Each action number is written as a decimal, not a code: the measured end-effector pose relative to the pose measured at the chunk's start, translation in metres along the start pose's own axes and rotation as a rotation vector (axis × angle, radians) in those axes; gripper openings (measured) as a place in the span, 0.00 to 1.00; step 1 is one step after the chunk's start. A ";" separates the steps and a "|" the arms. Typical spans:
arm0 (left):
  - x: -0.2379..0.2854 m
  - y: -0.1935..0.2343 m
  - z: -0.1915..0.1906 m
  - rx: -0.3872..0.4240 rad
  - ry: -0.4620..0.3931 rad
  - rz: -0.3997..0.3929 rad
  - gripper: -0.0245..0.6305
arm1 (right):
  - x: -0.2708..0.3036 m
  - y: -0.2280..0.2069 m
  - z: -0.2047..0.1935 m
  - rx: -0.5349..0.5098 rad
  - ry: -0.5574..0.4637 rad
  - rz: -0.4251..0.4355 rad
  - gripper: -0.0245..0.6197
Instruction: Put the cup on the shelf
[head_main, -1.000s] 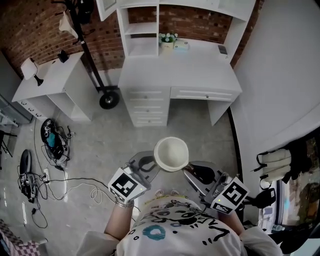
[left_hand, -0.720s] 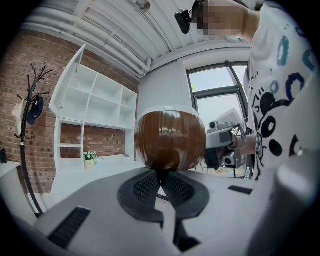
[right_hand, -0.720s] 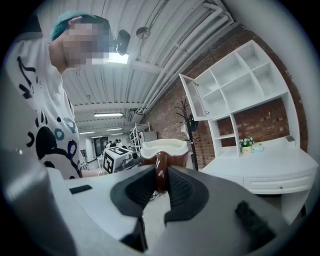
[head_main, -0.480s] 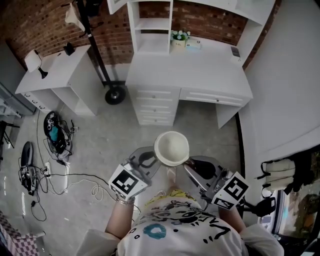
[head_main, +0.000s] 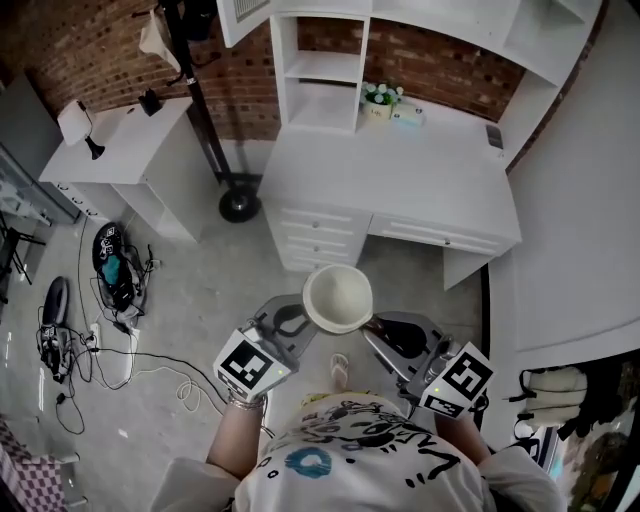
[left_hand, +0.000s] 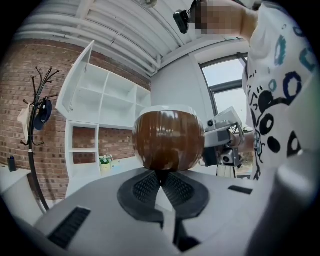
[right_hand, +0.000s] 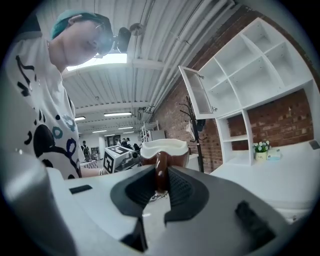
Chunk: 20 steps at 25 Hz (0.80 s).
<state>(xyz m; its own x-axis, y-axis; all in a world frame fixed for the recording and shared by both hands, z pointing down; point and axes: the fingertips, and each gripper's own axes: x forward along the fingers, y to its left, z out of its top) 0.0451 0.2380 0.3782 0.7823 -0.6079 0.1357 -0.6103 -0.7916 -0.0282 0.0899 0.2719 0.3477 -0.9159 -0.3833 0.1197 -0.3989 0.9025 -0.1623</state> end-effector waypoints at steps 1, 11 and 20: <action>0.005 0.007 0.002 0.001 -0.001 0.008 0.06 | 0.003 -0.008 0.003 0.000 -0.002 0.009 0.13; 0.048 0.053 0.005 -0.037 -0.017 0.037 0.06 | 0.021 -0.068 0.016 -0.016 0.014 0.037 0.13; 0.065 0.106 0.001 -0.031 -0.006 0.028 0.06 | 0.051 -0.120 0.021 0.020 -0.002 0.001 0.13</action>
<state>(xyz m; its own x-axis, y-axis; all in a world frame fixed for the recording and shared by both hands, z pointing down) 0.0317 0.1143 0.3832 0.7657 -0.6301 0.1295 -0.6353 -0.7723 -0.0010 0.0901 0.1402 0.3531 -0.9165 -0.3824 0.1174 -0.3984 0.8989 -0.1823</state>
